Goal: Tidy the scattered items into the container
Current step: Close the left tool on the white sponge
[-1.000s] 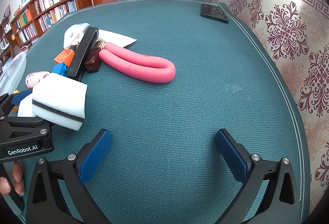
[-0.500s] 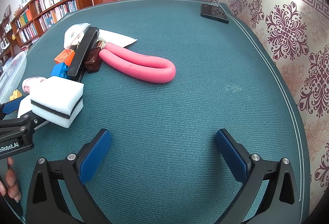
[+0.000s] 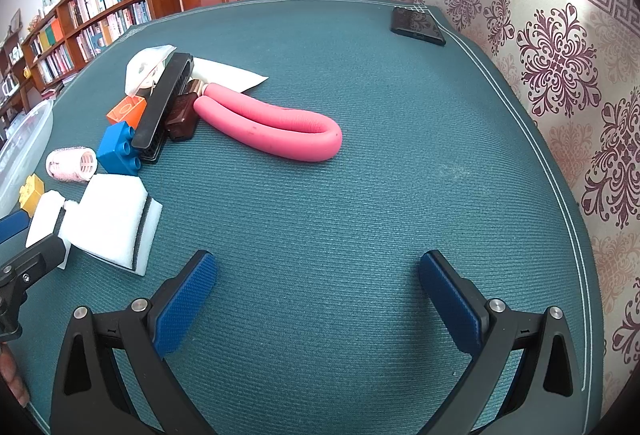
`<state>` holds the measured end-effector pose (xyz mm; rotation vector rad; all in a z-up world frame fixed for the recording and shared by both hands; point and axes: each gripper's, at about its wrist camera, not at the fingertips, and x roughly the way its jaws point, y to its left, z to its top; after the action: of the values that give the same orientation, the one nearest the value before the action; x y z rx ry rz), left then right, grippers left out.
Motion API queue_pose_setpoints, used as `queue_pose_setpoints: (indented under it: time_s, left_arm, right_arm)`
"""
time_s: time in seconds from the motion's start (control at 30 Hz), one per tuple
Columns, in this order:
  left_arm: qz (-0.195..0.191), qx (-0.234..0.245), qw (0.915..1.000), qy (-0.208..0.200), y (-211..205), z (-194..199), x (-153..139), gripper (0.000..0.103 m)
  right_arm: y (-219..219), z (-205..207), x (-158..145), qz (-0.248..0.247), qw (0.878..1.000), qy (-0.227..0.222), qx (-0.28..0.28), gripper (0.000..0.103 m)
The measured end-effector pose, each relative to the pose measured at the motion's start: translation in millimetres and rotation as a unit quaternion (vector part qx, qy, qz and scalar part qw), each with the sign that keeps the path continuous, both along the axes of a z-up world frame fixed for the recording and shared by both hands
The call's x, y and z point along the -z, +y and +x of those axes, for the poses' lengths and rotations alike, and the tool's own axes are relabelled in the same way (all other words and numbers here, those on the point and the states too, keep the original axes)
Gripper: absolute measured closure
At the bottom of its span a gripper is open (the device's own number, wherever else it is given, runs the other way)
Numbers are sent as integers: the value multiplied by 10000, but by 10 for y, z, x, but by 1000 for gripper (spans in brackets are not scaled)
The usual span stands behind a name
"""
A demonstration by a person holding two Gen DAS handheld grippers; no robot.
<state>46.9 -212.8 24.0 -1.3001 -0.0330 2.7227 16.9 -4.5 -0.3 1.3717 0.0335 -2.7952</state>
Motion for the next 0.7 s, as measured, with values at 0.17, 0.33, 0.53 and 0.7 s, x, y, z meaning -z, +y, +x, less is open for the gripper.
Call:
queue_pose_setpoints:
  time_s: [0.17, 0.33, 0.53, 0.7]
  left_arm:
    - [117, 22, 9999, 117, -141, 64, -55, 0]
    - [315, 120, 9993, 187, -222, 122, -108, 0]
    - [591, 159, 9980, 179, -323, 160, -104, 0]
    - [577, 161, 9980, 188, -348, 157, -106, 0]
  right_arm:
    - [0, 2, -1, -10, 10000, 3, -1, 0]
    - [-22, 27, -22, -54, 10000, 26, 5, 0]
    - [30, 73, -80, -323, 9993, 188, 53, 0]
    - [37, 92, -154, -695, 9970, 338, -42, 0]
